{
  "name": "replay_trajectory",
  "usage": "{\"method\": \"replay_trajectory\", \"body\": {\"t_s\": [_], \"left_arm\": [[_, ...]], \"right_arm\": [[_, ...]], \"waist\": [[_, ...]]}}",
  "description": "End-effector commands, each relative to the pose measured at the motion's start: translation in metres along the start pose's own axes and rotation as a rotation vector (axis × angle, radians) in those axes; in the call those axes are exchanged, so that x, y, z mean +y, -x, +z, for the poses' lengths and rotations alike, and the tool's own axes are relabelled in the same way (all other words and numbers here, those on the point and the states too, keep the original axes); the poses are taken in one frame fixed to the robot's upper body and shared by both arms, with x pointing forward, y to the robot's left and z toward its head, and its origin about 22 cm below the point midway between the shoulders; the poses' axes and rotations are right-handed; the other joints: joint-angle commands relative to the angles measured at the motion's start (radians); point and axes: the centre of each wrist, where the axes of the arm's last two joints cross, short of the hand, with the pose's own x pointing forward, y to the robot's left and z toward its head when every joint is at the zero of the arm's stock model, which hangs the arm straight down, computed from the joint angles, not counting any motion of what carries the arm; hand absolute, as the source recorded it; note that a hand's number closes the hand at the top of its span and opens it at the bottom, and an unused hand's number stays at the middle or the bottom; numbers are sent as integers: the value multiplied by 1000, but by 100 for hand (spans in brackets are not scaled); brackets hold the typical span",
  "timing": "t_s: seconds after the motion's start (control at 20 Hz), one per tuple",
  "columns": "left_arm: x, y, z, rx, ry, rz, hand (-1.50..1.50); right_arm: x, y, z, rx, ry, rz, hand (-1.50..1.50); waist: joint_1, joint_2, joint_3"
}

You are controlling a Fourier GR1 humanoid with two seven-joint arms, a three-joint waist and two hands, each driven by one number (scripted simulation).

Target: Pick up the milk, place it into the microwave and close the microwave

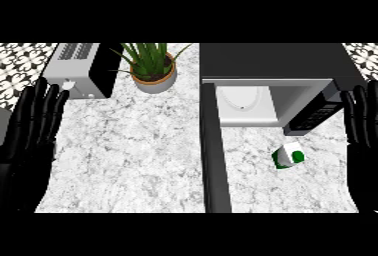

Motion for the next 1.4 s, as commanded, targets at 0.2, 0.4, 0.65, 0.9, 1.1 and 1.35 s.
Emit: {"method": "replay_trajectory", "body": {"t_s": [0.2,0.4,0.65,0.9,1.1,1.35], "left_arm": [[-11,-20,15,56,-40,66,-150],[-28,20,46,199,-178,296,-150],[-45,10,89,191,-183,329,-150],[-45,4,97,198,-164,333,-150],[-52,7,97,167,-168,303,-150],[-36,12,135,185,-186,335,-150]], "right_arm": [[-48,-5,20,36,-92,14,-150],[-47,0,37,242,-172,-23,-150],[-61,13,53,252,-182,-17,-150],[-70,26,51,275,-160,-12,-150],[-56,48,61,296,-169,-14,-150],[-77,67,80,332,-129,-63,-150]], "waist": [[-4,31,-7],[-5,33,-9],[5,31,-8],[3,32,-7],[2,32,-7],[6,32,-8]]}}
